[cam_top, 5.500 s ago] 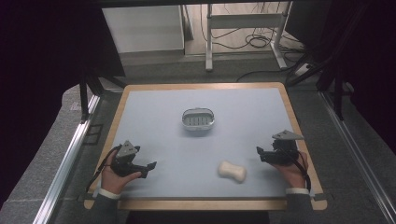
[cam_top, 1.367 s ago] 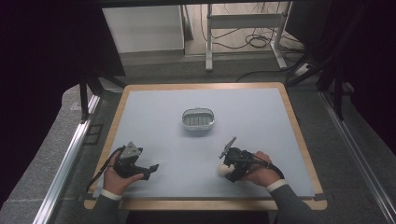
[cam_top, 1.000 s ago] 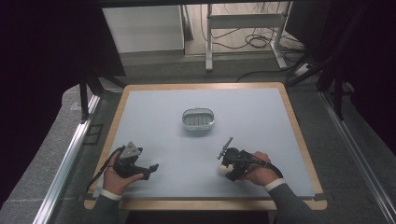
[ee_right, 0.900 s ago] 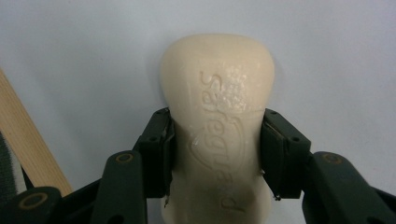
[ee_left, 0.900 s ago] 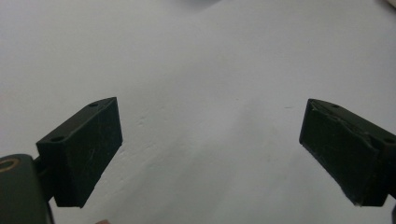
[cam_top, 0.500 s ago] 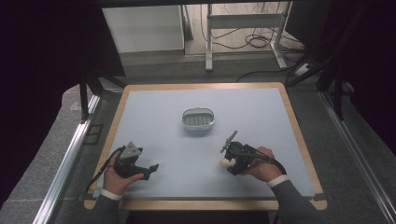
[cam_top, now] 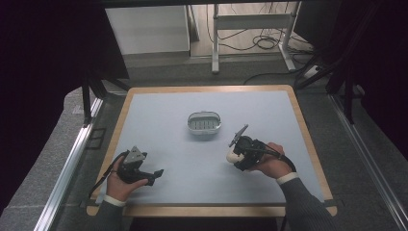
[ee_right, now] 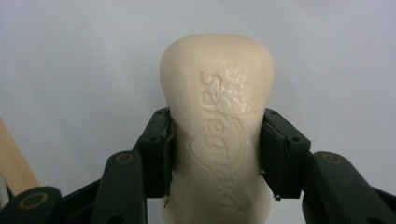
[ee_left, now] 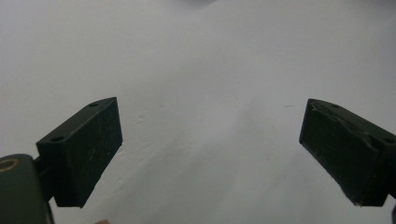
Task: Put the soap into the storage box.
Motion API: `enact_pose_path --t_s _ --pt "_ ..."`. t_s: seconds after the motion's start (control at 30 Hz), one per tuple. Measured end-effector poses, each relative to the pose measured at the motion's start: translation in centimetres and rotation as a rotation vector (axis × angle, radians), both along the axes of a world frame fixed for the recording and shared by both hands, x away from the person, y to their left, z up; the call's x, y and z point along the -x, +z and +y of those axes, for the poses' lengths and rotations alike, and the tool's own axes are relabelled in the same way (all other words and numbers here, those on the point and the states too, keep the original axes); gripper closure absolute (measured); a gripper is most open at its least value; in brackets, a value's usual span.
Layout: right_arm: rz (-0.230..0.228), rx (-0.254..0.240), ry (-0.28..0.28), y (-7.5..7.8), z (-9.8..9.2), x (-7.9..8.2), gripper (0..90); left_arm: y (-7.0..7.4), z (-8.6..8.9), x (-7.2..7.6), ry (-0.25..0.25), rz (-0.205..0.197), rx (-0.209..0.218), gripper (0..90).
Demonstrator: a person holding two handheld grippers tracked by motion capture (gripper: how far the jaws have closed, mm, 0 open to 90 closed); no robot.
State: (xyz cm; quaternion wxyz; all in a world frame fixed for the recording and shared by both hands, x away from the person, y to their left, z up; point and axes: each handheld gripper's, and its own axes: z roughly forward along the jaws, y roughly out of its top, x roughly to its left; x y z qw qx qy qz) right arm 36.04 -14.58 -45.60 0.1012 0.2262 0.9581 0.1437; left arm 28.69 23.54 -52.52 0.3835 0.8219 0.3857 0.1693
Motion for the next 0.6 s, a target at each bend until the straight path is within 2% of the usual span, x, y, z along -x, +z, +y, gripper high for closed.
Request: enact_pose_path --t_s 0.6 --pt "-0.024 -0.013 -0.011 1.7 0.5 -2.5 49.7 0.0 0.0 0.0 0.0 -0.001 0.002 6.3"
